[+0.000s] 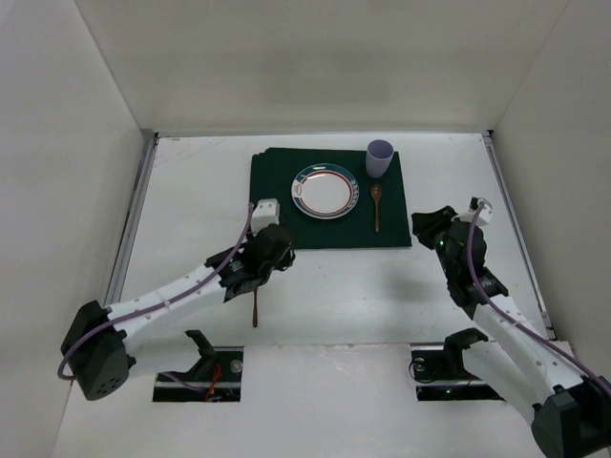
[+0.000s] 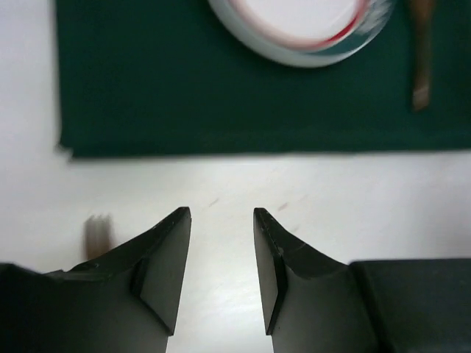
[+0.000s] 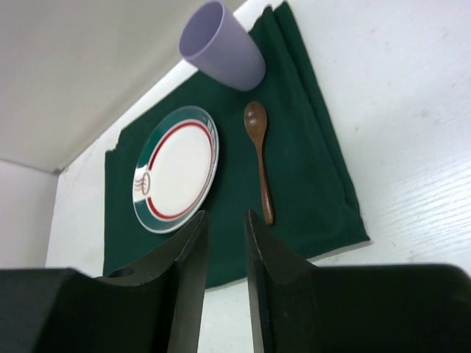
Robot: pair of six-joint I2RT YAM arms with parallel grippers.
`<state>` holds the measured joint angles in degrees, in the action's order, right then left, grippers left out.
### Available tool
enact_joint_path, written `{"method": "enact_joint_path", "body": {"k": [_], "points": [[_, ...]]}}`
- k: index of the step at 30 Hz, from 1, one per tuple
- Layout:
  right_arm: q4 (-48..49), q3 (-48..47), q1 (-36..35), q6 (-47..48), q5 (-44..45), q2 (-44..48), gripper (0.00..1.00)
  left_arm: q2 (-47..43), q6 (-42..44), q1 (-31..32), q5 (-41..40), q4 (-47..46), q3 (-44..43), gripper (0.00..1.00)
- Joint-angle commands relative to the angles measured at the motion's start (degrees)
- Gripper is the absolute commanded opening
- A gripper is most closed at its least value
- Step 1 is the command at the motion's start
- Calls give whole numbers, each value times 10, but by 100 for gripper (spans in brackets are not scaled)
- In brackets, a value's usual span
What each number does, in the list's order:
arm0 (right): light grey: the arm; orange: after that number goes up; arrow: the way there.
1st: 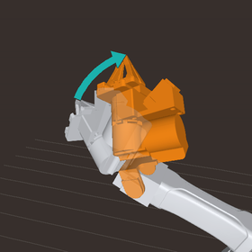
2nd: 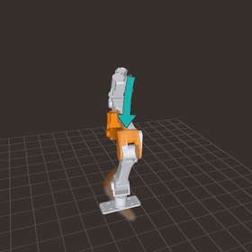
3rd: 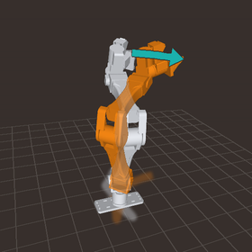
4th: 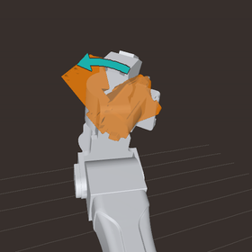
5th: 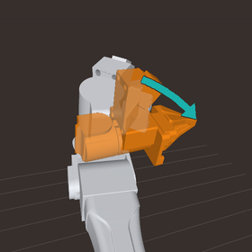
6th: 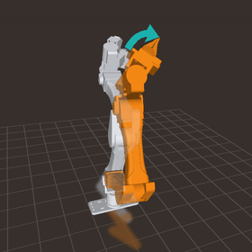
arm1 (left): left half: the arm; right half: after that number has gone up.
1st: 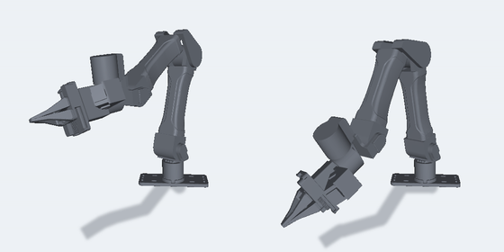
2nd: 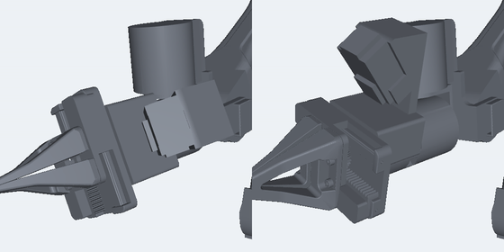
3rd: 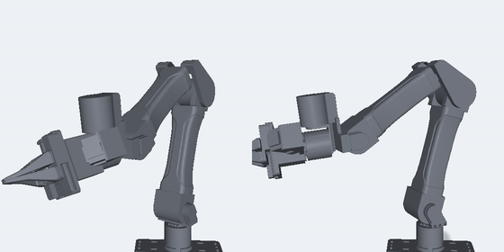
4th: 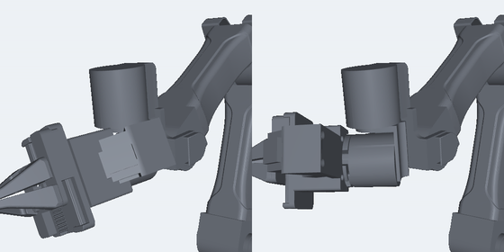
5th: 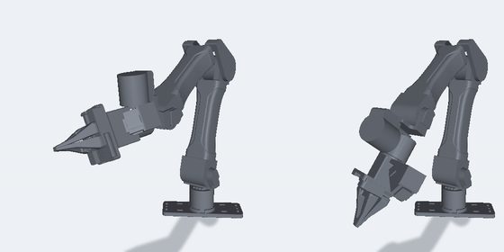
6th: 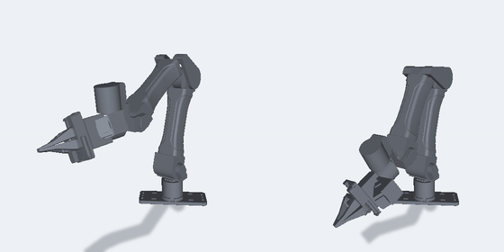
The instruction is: Set the dinner table for one person
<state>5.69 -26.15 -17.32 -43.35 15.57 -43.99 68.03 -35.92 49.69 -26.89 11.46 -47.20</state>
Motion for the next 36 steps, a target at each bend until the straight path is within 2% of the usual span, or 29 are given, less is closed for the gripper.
{"method": "enact_joint_path", "body": {"k": [1, 5, 8, 16, 26, 36], "points": [[46, -22, -14, 7, -18, -13, 33, -63, -46, 8, -50, 142, 67, 37], [49, -25, -19, 11, -17, -22, 36, -98, -100, -1, -45, 171, 139, 36], [50, -28, -22, 13, -20, -33, 37, -82, -113, -3, -34, 150, 163, 36], [56, -35, -39, 21, -21, -53, 38, -10, -103, 2, -38, 104, 162, 34], [58, -35, -39, 22, -21, -58, 39, -10, -143, 4, -34, 103, 186, 25], [58, -34, -39, 22, -21, -51, 39, 18, -151, -3, -35, 96, 187, 22]]}}
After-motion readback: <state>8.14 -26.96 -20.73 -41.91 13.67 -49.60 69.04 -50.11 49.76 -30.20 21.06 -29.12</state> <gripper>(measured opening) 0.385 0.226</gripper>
